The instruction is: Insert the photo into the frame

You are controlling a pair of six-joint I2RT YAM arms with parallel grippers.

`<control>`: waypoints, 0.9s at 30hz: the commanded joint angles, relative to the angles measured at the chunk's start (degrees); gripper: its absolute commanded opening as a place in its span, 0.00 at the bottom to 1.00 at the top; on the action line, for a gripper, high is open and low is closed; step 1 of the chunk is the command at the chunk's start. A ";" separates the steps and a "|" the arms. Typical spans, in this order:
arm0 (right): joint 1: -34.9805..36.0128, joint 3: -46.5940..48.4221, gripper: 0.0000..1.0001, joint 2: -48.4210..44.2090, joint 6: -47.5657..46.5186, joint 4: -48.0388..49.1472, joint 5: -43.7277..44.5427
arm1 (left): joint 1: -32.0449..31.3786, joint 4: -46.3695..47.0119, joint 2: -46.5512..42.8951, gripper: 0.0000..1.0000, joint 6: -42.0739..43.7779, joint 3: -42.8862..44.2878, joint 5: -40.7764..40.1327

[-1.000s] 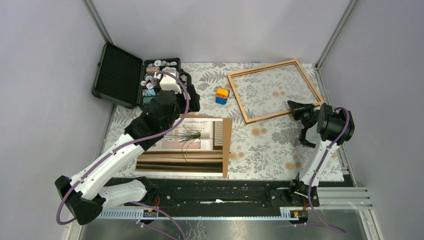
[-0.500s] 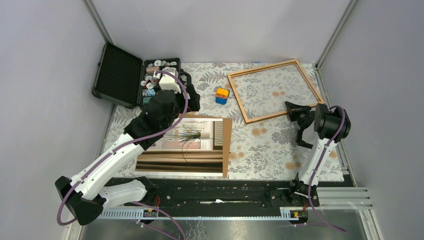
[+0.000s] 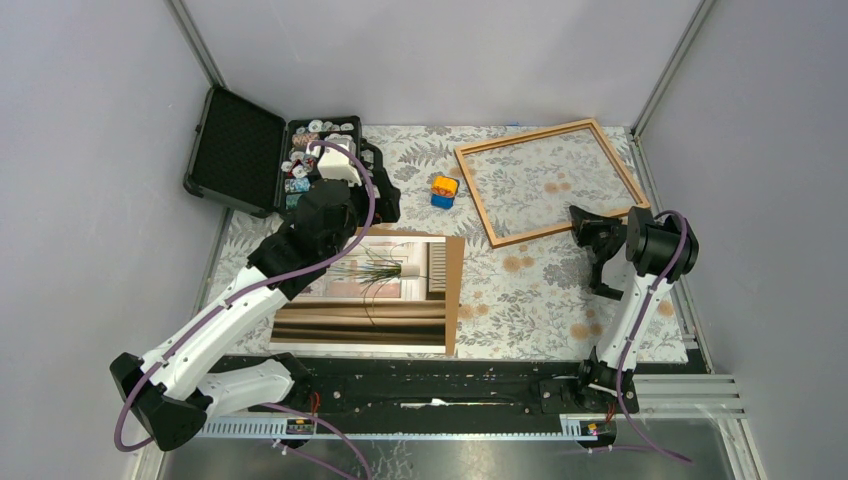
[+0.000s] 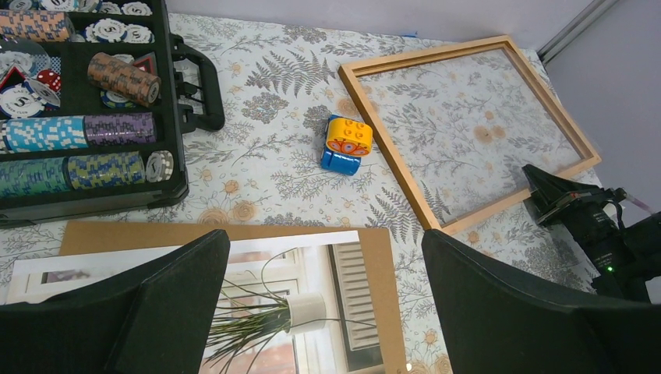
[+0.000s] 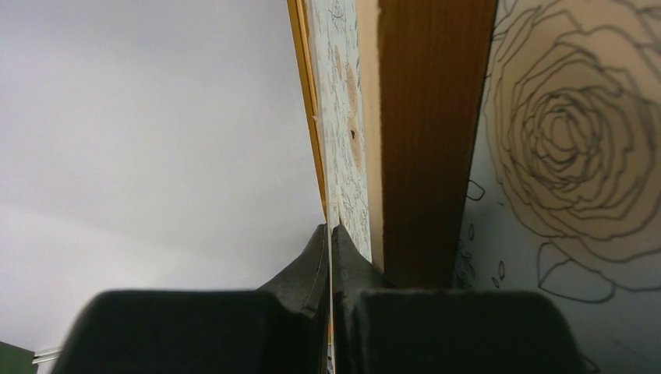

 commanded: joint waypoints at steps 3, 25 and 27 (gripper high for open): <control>0.32 1.02 0.00 -0.48 3.33 9.94 4.01 | 0.56 2.77 -0.27 0.99 -0.66 0.02 1.50; 0.80 -3.87 0.52 -14.04 -13.57 -20.11 0.67 | 0.75 2.70 -1.12 0.99 -1.07 -0.03 2.58; 0.80 -2.78 0.61 -15.33 -15.89 -23.96 -0.03 | 0.79 2.66 -1.45 0.99 -1.18 -0.02 2.84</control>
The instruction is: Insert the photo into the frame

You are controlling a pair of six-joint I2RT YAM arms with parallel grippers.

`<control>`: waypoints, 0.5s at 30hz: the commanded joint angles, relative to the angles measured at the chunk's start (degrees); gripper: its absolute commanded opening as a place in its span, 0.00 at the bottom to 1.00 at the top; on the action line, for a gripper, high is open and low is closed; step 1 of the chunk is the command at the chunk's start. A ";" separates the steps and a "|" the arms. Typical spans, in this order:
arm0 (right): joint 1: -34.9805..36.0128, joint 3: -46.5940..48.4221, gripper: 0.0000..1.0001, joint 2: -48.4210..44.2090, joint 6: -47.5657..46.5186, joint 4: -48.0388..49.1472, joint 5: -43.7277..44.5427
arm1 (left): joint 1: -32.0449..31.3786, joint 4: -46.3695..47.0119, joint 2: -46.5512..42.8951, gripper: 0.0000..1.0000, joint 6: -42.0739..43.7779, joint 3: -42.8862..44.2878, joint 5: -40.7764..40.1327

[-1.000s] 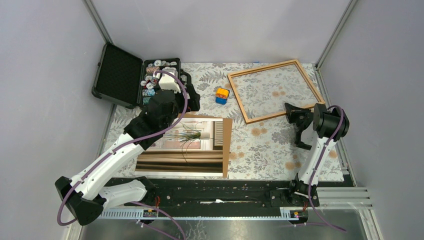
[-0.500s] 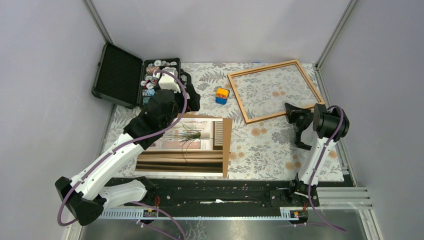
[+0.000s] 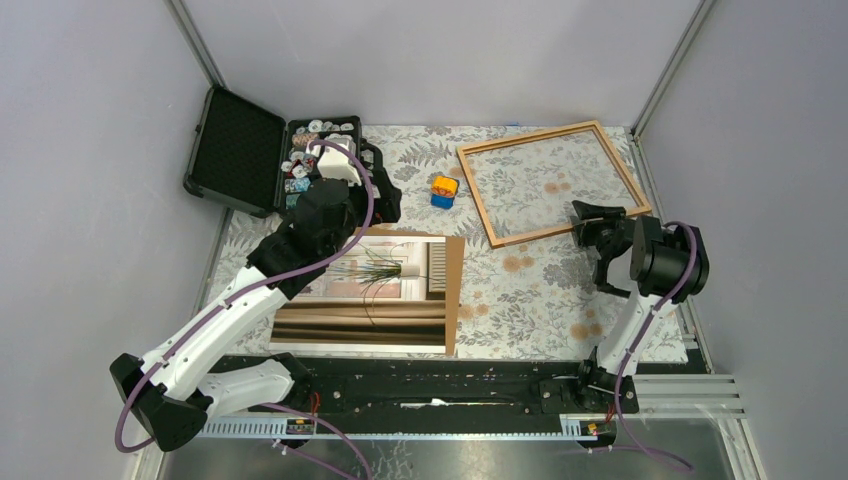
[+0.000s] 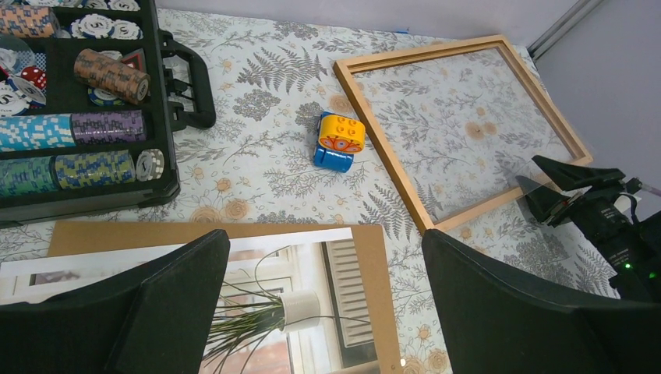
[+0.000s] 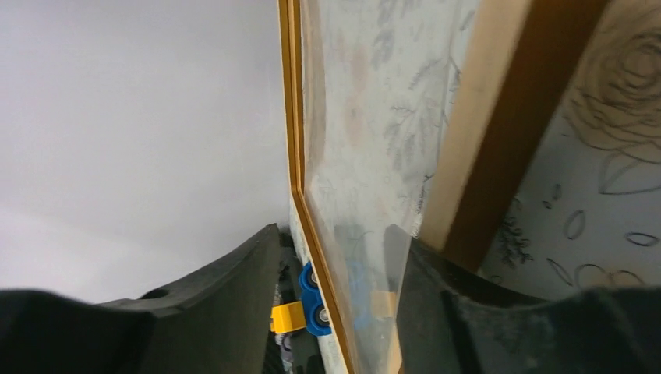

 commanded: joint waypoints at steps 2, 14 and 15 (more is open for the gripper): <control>0.34 1.46 0.67 -3.96 -8.22 -12.36 -1.70 | 0.24 2.70 -1.72 0.99 -0.82 -0.10 1.22; 3.79 10.62 0.81 -6.63 -19.08 -40.49 4.55 | 0.30 2.67 -2.03 0.99 -0.74 -0.09 1.10; 4.31 10.97 0.81 -7.47 -20.30 -43.18 5.85 | 0.33 2.61 -1.98 0.99 -0.78 0.00 1.12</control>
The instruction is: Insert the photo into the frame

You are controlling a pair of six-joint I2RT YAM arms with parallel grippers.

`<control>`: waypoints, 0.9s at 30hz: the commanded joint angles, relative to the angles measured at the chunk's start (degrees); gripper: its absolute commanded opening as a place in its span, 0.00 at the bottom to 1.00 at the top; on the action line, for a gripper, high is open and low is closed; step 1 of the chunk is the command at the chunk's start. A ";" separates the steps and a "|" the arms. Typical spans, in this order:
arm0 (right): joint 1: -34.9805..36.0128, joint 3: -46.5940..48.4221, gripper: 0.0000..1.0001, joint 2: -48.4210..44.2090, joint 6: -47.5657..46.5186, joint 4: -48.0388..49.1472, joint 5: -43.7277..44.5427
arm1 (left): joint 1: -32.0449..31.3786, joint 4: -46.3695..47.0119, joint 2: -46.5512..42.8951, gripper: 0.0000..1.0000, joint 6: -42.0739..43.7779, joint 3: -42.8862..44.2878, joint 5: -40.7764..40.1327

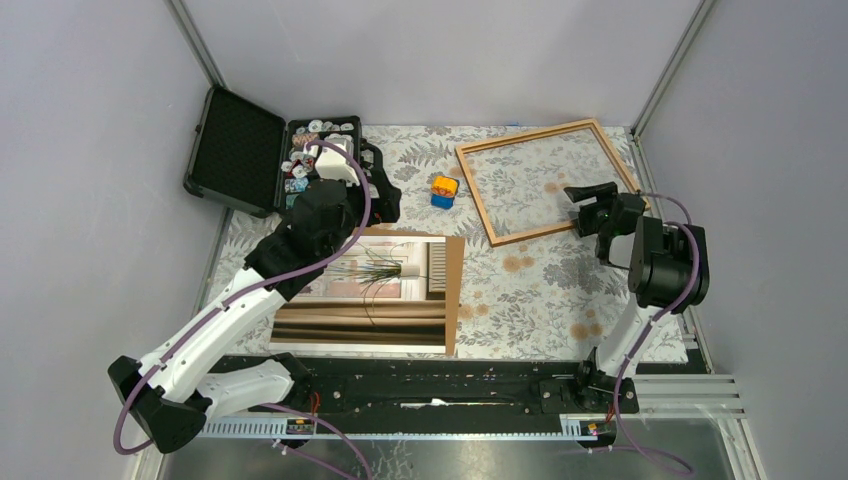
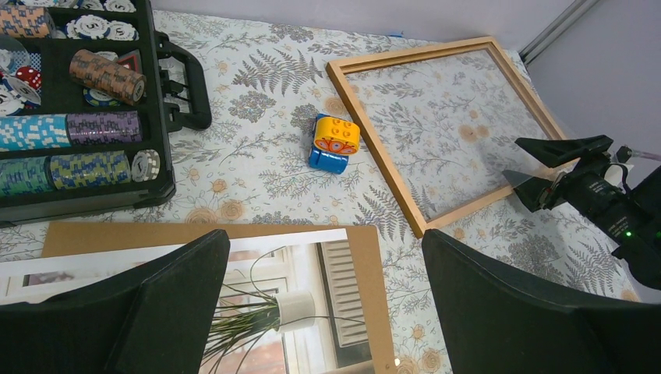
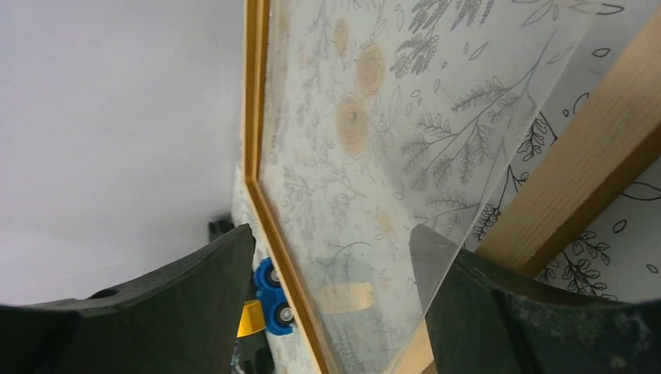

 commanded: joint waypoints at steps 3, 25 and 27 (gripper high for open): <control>2.59 2.71 0.82 -2.84 -11.45 -27.44 8.52 | 0.39 2.46 -1.39 0.99 -0.32 0.11 0.95; -6.29 -17.11 0.78 -15.11 -10.67 -17.48 -5.92 | 0.40 2.48 -3.97 0.99 -1.07 -0.18 2.10; -6.62 -19.25 0.74 -16.00 -7.83 -12.61 -7.57 | 0.42 2.53 -3.89 0.99 -1.28 -0.13 2.76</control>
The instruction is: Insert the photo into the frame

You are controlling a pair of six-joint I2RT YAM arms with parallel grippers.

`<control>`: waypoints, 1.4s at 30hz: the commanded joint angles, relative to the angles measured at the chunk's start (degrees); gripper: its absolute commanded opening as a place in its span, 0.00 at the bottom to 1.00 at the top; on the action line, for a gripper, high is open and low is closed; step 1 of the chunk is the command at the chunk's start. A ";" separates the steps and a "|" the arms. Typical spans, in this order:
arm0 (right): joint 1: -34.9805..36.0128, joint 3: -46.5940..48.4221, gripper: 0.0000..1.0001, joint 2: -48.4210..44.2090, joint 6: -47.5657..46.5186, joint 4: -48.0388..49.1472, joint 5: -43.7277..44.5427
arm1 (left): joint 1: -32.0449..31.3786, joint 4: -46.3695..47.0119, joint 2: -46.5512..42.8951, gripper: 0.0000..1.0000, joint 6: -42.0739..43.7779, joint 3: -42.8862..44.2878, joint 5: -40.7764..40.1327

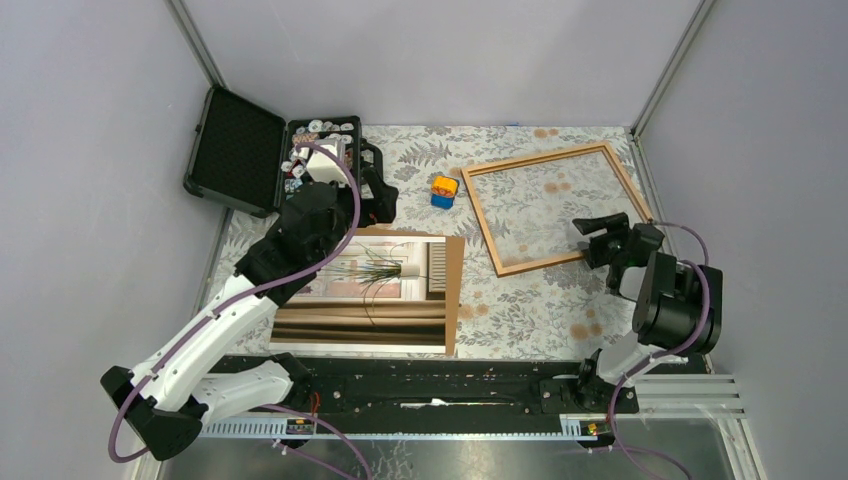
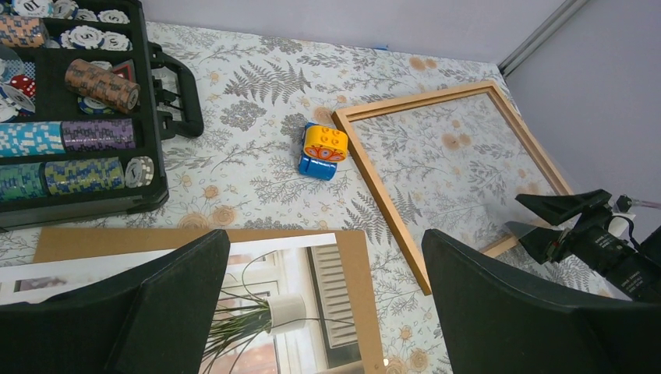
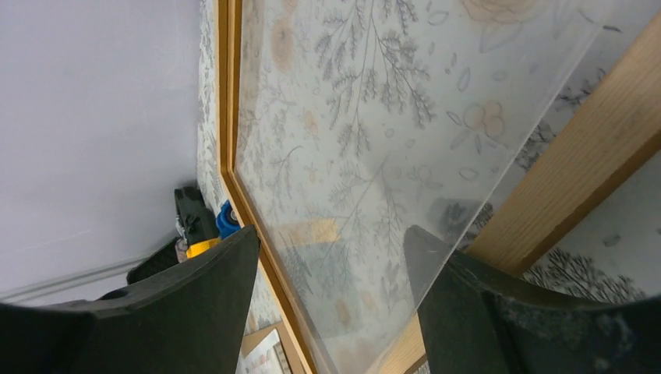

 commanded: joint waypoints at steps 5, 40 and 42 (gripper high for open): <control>-1.09 -11.44 0.48 3.44 13.22 18.62 -6.61 | 0.31 2.52 -0.36 0.99 -1.07 -0.11 2.39; -1.17 -11.64 0.00 -7.10 28.72 27.43 -3.64 | 0.29 2.27 1.16 0.99 -0.76 -0.09 1.60; -1.17 -11.20 0.00 -6.33 31.03 29.44 -3.99 | 0.30 2.31 1.11 0.99 -0.84 -0.06 1.67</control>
